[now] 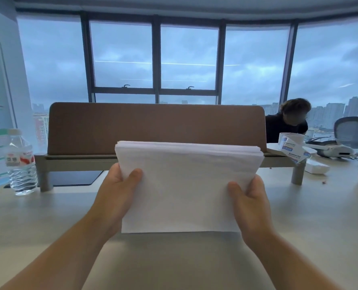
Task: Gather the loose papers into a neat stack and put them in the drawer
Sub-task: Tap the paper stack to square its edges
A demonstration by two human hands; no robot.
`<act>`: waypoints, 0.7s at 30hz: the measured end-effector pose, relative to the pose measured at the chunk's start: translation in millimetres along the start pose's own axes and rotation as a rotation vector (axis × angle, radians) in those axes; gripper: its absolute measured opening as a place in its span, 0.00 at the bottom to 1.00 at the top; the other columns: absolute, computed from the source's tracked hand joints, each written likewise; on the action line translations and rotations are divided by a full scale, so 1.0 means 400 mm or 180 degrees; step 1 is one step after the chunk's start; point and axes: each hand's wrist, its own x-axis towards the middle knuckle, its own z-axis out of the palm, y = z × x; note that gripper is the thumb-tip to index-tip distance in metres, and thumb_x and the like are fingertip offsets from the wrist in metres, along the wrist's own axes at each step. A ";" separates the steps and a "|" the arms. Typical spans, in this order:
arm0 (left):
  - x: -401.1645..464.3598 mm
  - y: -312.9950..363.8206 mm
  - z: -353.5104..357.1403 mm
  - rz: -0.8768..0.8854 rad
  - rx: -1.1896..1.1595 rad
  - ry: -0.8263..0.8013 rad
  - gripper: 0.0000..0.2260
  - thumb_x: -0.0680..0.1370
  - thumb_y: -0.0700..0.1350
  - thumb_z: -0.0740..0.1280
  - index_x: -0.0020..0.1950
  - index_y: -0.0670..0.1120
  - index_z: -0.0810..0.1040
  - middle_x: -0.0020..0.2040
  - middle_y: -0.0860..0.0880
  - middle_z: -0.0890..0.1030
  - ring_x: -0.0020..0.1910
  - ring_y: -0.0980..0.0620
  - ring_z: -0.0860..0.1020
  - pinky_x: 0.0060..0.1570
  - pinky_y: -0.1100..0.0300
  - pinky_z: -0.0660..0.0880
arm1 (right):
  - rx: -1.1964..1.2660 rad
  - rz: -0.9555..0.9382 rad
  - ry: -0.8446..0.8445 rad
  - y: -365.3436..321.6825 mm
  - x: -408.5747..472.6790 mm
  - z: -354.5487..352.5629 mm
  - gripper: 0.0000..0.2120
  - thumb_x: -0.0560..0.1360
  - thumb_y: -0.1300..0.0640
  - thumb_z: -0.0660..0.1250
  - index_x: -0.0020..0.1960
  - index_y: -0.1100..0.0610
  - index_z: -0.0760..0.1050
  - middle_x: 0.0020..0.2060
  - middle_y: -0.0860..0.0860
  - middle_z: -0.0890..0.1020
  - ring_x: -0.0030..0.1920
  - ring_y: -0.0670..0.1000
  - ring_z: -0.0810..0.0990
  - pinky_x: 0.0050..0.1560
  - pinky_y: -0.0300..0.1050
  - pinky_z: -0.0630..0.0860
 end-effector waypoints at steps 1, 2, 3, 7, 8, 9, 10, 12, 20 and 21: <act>-0.003 -0.007 -0.004 -0.0043 0.0042 -0.0040 0.08 0.84 0.46 0.66 0.63 0.52 0.79 0.54 0.51 0.88 0.52 0.47 0.86 0.47 0.51 0.81 | -0.0021 0.0046 -0.0044 0.008 -0.002 0.000 0.07 0.78 0.59 0.67 0.51 0.48 0.73 0.48 0.45 0.82 0.48 0.47 0.81 0.46 0.48 0.75; -0.008 -0.016 -0.008 -0.0077 0.0107 -0.0094 0.08 0.85 0.46 0.65 0.63 0.52 0.79 0.54 0.52 0.88 0.52 0.47 0.86 0.47 0.51 0.81 | -0.0093 0.0108 -0.0092 0.017 -0.005 0.000 0.07 0.78 0.58 0.67 0.52 0.48 0.73 0.48 0.45 0.82 0.49 0.48 0.81 0.47 0.49 0.76; -0.012 -0.027 -0.013 -0.0091 0.0201 -0.0148 0.08 0.85 0.46 0.64 0.62 0.53 0.80 0.54 0.52 0.88 0.52 0.48 0.87 0.47 0.50 0.82 | -0.0190 0.0176 -0.0141 0.026 -0.008 0.001 0.06 0.78 0.58 0.67 0.52 0.48 0.73 0.48 0.46 0.82 0.49 0.49 0.82 0.49 0.51 0.77; -0.018 -0.030 -0.022 0.0102 0.0542 -0.0070 0.08 0.86 0.47 0.63 0.58 0.54 0.82 0.50 0.55 0.88 0.47 0.51 0.87 0.44 0.53 0.80 | -0.0477 0.0218 -0.0158 0.035 -0.006 -0.003 0.06 0.78 0.58 0.66 0.53 0.50 0.75 0.48 0.46 0.84 0.50 0.51 0.83 0.54 0.55 0.79; -0.016 -0.025 -0.023 0.0151 0.0604 0.0015 0.08 0.86 0.48 0.63 0.56 0.55 0.82 0.48 0.55 0.88 0.46 0.50 0.87 0.43 0.53 0.80 | -0.0467 0.0204 -0.0151 0.031 -0.004 -0.004 0.06 0.78 0.58 0.67 0.52 0.49 0.76 0.47 0.46 0.85 0.49 0.51 0.83 0.53 0.55 0.80; -0.014 -0.021 -0.021 0.0169 0.0647 0.0116 0.08 0.86 0.48 0.64 0.54 0.55 0.83 0.47 0.56 0.88 0.45 0.50 0.86 0.43 0.53 0.80 | -0.0441 0.0206 -0.0161 0.026 -0.001 -0.006 0.06 0.78 0.58 0.67 0.52 0.49 0.77 0.46 0.45 0.85 0.48 0.50 0.84 0.52 0.55 0.80; -0.012 -0.018 -0.020 0.0164 0.0617 0.0222 0.08 0.85 0.49 0.64 0.54 0.55 0.83 0.46 0.55 0.88 0.46 0.49 0.86 0.45 0.52 0.81 | -0.0397 0.0216 -0.0179 0.022 0.002 -0.008 0.06 0.78 0.58 0.68 0.53 0.48 0.78 0.46 0.44 0.86 0.47 0.50 0.85 0.51 0.55 0.81; -0.011 -0.017 -0.012 0.0023 0.0273 0.0460 0.07 0.85 0.49 0.64 0.53 0.55 0.82 0.47 0.54 0.88 0.47 0.46 0.86 0.50 0.47 0.82 | -0.0210 0.0324 -0.0173 0.019 0.008 -0.010 0.09 0.76 0.59 0.70 0.55 0.48 0.79 0.45 0.46 0.88 0.45 0.51 0.86 0.50 0.56 0.82; -0.028 0.008 0.050 -0.0954 -0.1625 0.0731 0.06 0.86 0.43 0.63 0.54 0.53 0.78 0.52 0.49 0.86 0.49 0.46 0.84 0.46 0.49 0.80 | 0.1874 0.1710 -0.0836 -0.019 -0.008 0.021 0.29 0.75 0.52 0.74 0.73 0.54 0.70 0.60 0.55 0.83 0.62 0.56 0.82 0.64 0.57 0.76; -0.032 0.001 0.058 -0.1032 -0.1698 0.0644 0.06 0.86 0.43 0.63 0.55 0.52 0.78 0.53 0.48 0.86 0.51 0.46 0.84 0.49 0.47 0.81 | 0.1890 0.1773 -0.1079 -0.032 -0.024 0.033 0.31 0.72 0.49 0.75 0.72 0.54 0.71 0.62 0.56 0.83 0.62 0.56 0.82 0.65 0.59 0.76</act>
